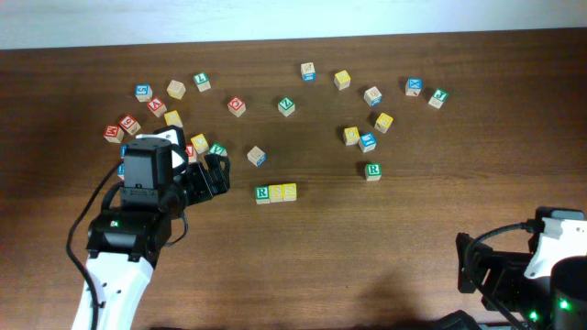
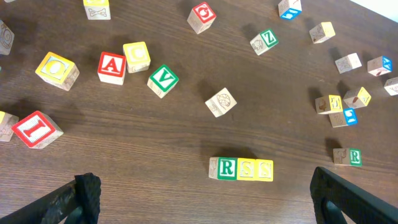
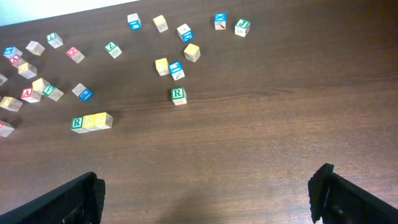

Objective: Spell out RSS

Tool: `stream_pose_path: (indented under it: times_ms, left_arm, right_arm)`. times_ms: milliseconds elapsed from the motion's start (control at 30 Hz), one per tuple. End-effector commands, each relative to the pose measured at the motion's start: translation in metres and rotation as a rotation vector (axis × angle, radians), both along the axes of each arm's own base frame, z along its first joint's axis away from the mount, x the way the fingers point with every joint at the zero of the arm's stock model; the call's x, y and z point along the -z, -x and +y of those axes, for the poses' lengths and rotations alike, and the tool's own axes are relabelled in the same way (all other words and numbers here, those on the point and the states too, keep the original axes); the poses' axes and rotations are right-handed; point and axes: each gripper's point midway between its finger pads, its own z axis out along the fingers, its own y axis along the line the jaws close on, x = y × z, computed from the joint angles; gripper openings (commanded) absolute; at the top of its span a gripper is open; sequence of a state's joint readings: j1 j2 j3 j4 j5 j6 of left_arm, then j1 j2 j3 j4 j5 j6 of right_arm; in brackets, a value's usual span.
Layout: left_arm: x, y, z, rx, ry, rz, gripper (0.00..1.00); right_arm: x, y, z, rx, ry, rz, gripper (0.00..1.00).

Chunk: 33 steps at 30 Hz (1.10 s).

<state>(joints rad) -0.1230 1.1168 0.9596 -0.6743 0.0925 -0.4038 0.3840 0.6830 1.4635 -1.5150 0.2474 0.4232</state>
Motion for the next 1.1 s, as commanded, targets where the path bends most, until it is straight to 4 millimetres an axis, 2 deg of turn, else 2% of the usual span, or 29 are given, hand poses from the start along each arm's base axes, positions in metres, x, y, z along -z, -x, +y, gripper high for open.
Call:
stream_pose_path:
  times_ms: [0, 1067]
  left_arm:
    - [-0.0046, -0.0017, 0.0023, 0.002, -0.018, -0.015, 0.99]
    - [-0.0043, -0.0016, 0.0022, 0.003, -0.017, -0.014, 0.99]
  right_arm:
    - [-0.0049, 0.0017, -0.0052, 0.023, 0.003, -0.024, 0.98]
    - [-0.0036, 0.0026, -0.0103, 0.057, 0.007, -0.02, 0.98]
